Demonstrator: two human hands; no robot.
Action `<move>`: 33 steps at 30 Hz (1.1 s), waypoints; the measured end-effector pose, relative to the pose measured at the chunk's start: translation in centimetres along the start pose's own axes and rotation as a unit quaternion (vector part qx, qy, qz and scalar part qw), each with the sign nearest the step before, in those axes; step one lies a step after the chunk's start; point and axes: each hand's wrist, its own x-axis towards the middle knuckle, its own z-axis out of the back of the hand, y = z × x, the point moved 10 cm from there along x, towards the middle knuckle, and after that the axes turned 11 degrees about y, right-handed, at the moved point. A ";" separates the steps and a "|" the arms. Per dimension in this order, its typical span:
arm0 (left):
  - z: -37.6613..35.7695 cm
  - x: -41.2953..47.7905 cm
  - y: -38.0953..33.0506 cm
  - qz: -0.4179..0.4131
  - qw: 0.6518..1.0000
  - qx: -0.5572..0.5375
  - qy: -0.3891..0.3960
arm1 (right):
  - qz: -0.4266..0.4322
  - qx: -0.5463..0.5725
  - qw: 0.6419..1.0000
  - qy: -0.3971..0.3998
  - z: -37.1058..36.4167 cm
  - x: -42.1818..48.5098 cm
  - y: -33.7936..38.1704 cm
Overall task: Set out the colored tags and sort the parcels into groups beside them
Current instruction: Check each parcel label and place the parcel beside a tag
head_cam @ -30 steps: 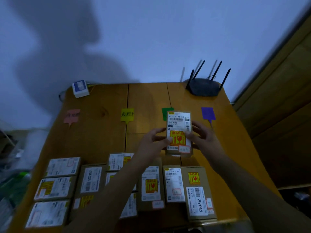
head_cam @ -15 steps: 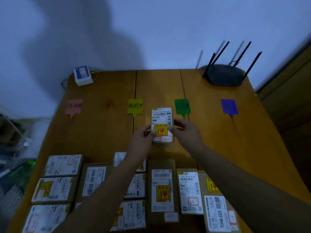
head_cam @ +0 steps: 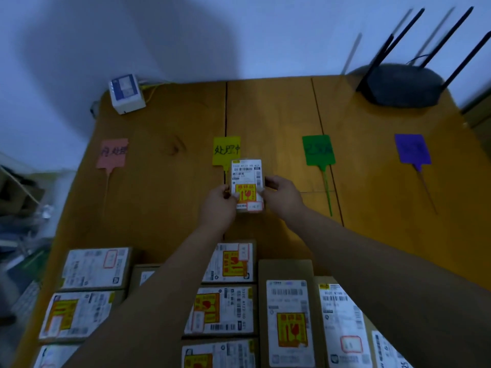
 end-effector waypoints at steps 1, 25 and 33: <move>-0.1 0.2 0.1 0.002 1.000 0.002 -0.001 | -0.002 0.009 1.000 0.003 0.0 0.0 -0.1; -19.1 -21.4 -7.3 -0.200 0.935 0.226 0.187 | -0.137 -0.005 0.973 -0.185 18.4 -29.5 -16.0; -23.3 -18.3 -3.8 -0.069 0.795 0.562 0.218 | -0.237 0.031 0.961 -0.137 17.5 -30.9 -25.1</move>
